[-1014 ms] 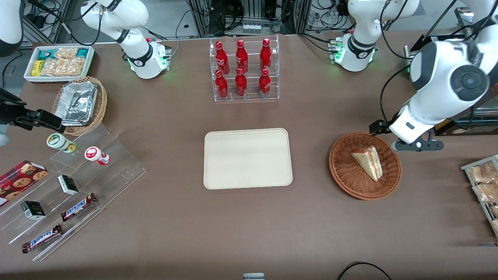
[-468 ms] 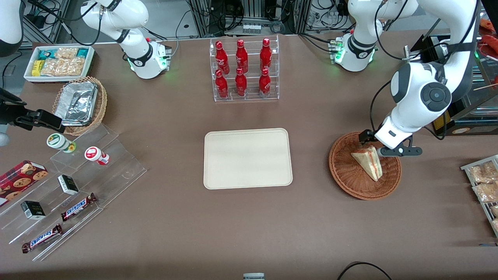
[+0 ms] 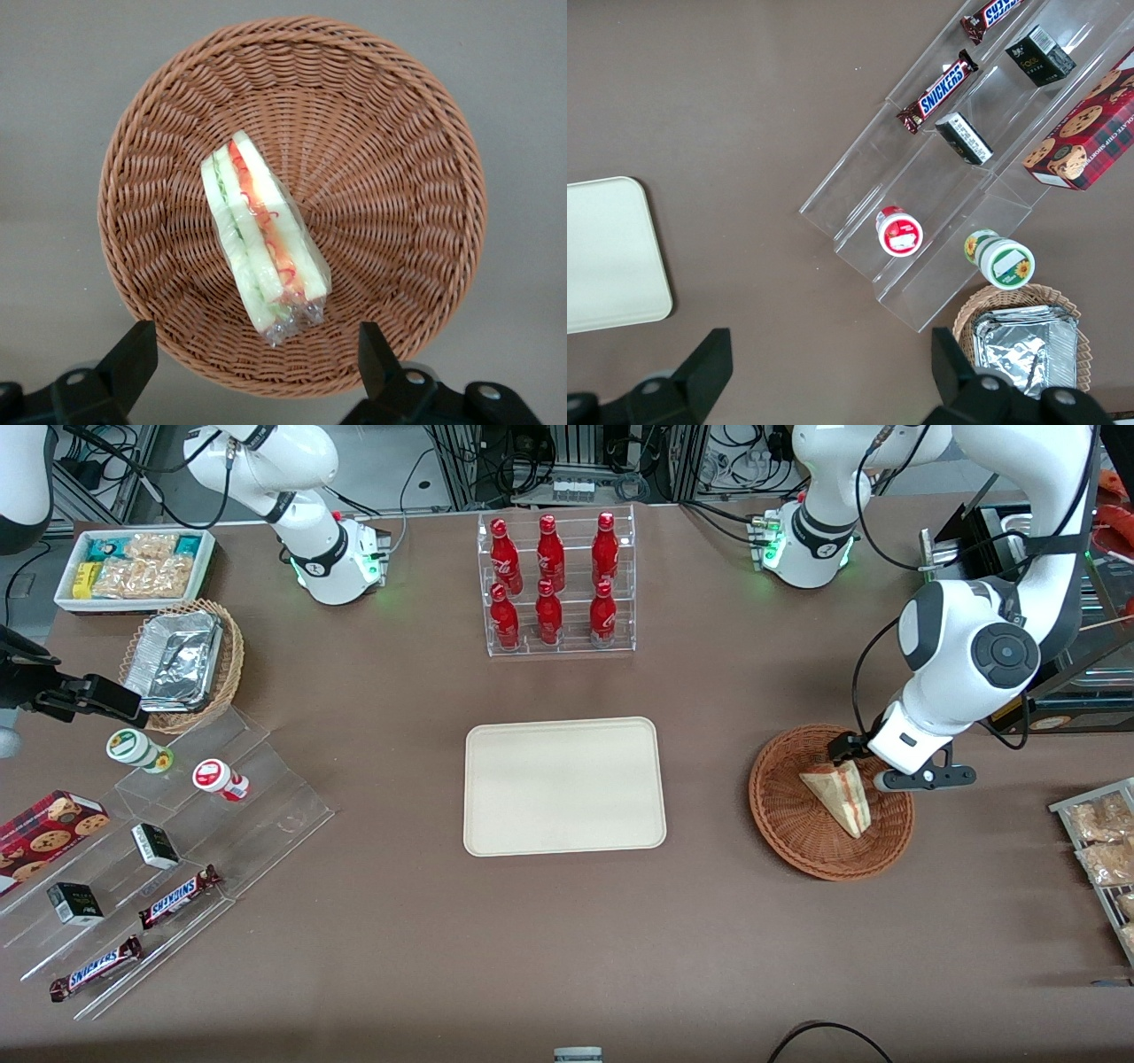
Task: Place sandwich from basket to tray
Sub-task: 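Lower the open left gripper and close it on the wrapped sandwich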
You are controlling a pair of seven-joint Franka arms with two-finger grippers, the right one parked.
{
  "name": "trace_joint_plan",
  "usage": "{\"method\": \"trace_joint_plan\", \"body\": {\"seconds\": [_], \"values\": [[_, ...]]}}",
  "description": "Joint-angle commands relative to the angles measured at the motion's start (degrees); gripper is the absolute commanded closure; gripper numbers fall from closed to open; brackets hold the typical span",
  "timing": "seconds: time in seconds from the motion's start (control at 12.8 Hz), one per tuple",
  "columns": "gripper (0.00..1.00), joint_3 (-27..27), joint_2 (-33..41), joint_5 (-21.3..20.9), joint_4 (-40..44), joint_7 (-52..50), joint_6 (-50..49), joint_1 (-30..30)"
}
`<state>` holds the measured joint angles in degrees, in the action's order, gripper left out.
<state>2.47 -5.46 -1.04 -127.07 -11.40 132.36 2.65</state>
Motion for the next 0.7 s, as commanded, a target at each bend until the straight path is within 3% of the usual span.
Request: {"method": "trace_joint_plan", "body": {"seconds": [0.0,0.23,0.47,0.62], "values": [[0.00,0.3,0.4,-0.1,-2.0,-7.5,3.6,-0.6],[0.00,0.3,-1.0,0.5,-2.1,-15.8,4.8,-0.7],[0.00,0.3,-2.7,7.2,-2.0,-23.4,6.5,-0.7],[0.00,0.3,-3.6,7.6,-1.9,-25.7,6.7,-0.7]]}}
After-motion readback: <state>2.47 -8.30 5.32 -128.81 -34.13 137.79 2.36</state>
